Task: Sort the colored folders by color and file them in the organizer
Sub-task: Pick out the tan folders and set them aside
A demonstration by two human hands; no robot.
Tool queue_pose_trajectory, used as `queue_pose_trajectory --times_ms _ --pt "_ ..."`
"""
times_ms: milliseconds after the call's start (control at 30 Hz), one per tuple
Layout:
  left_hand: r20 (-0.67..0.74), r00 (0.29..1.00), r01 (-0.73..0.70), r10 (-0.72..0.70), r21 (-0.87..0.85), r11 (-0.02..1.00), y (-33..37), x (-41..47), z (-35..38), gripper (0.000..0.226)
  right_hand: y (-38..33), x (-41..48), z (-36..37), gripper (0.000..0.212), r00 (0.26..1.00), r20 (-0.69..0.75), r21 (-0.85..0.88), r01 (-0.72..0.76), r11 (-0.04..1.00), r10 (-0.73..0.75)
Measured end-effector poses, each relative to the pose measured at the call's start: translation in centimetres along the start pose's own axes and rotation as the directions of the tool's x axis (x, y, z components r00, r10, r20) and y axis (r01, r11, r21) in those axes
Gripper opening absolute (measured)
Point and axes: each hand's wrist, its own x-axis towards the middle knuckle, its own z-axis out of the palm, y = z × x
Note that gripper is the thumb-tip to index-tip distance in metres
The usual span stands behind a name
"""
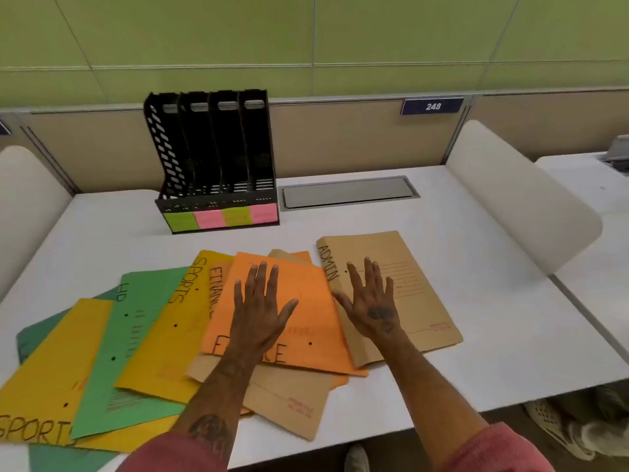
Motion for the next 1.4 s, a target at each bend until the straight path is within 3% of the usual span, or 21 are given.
queue_pose_trajectory --times_ms 267,500,667,900,1000,1133,1267,1400 --pt "0.068 0.996 0.065 -0.06 -0.062 0.996 8.5 2.3 4.3 0.084 9.6 0.8 0.2 0.081 0.998 0.053 0.008 -0.041 0.999 0.04" --pt "0.256 0.94 0.28 -0.224 -0.208 0.937 12.8 3.6 6.9 0.085 14.5 1.5 0.1 0.078 0.979 0.156 0.112 -0.152 0.982 0.134" --pt "0.342 0.903 0.366 -0.259 -0.3 0.881 14.9 4.6 7.9 0.08 16.6 1.6 0.6 0.078 0.96 0.185 0.136 -0.237 0.962 0.211" --pt "0.476 0.773 0.622 -0.42 -0.437 0.65 16.6 5.3 8.6 0.076 18.0 2.2 1.6 0.077 0.92 0.261 0.201 -0.348 0.916 0.292" --pt "0.448 0.774 0.633 -0.447 -0.528 0.566 17.2 6.1 8.7 0.069 18.1 2.3 1.5 0.072 0.933 0.216 0.205 -0.333 0.92 0.289" --pt "0.462 0.729 0.668 -0.505 -0.642 0.377 17.8 7.1 8.1 0.067 18.0 2.7 1.5 0.076 0.928 0.196 0.282 -0.362 0.889 0.316" --pt "0.54 0.651 0.715 -0.533 -0.672 0.193 17.4 7.6 7.3 0.04 18.0 3.2 1.3 0.08 0.919 0.203 0.335 -0.39 0.858 0.338" --pt "0.563 0.644 0.694 -0.518 -0.715 0.085 16.9 7.2 6.7 0.032 18.4 3.3 1.3 0.083 0.919 0.199 0.369 -0.391 0.843 0.339"
